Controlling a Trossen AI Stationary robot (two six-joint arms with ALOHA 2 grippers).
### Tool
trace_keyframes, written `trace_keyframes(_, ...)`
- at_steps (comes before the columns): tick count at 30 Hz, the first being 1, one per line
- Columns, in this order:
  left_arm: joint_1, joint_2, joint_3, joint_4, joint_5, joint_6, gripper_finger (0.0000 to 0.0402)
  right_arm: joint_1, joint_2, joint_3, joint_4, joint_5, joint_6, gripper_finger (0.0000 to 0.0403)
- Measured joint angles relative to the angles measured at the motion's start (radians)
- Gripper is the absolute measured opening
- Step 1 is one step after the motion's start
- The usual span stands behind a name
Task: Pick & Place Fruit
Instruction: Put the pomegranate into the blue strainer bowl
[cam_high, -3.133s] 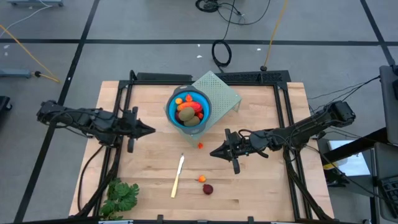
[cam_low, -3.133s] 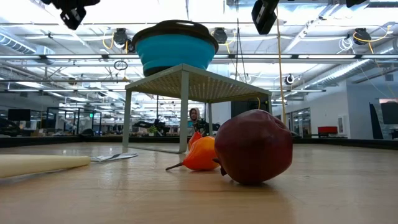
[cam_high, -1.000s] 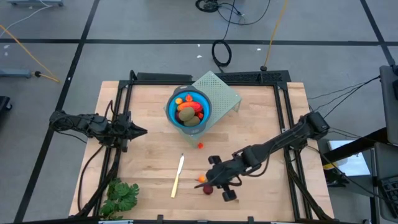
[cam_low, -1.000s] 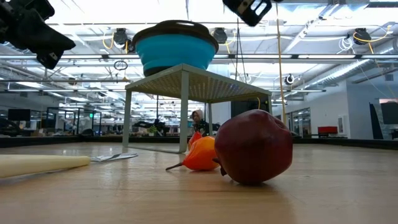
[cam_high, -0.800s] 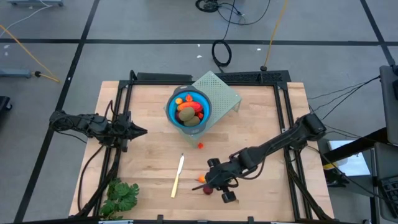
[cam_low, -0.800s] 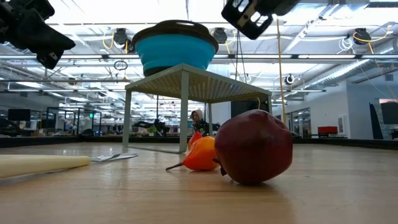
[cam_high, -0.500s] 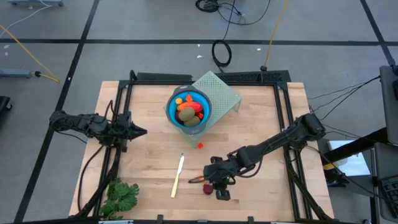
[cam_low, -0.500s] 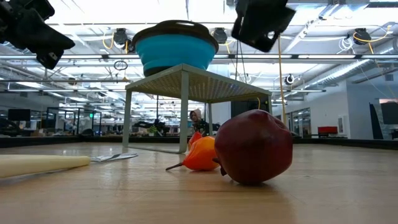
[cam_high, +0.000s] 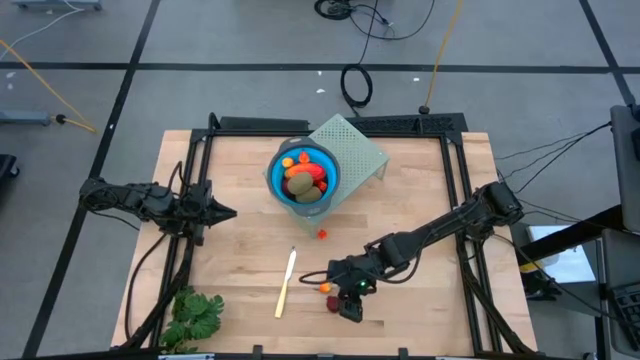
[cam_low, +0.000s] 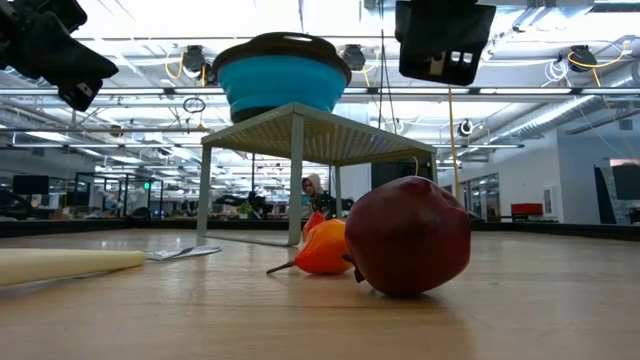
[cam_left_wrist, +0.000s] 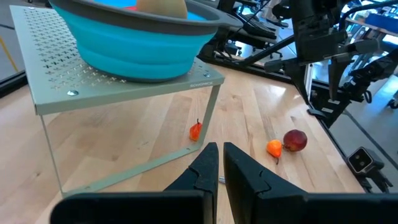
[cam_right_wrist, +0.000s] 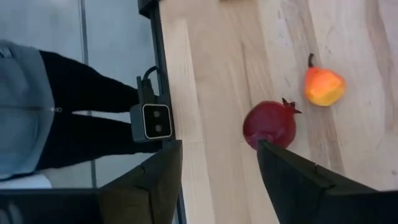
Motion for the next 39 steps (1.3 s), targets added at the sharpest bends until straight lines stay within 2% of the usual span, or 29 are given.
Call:
trace_keyframes(13,0.0,0.0,0.0,0.0,0.0,0.011,0.0024,0.0,0.0,-0.001,0.035,0.0,0.013,0.0201)
trace_keyframes(22,0.0,0.0,0.0,0.0,0.0,0.021,0.0024,0.0,0.0,-0.001,0.075,0.029,0.093,0.0201)
trace_keyframes(26,0.0,0.0,0.001,0.0,0.0,0.021,0.0024,-0.001,0.0,-0.001,0.049,0.061,0.153,0.0221)
trace_keyframes(32,0.0,0.0,0.001,0.0,0.0,0.021,0.0024,0.004,0.0,-0.002,0.031,0.157,0.186,0.0278)
trace_keyframes(39,0.0,0.0,0.001,0.0,0.0,0.02,0.0024,0.033,0.028,-0.003,0.035,0.164,0.193,0.0327)
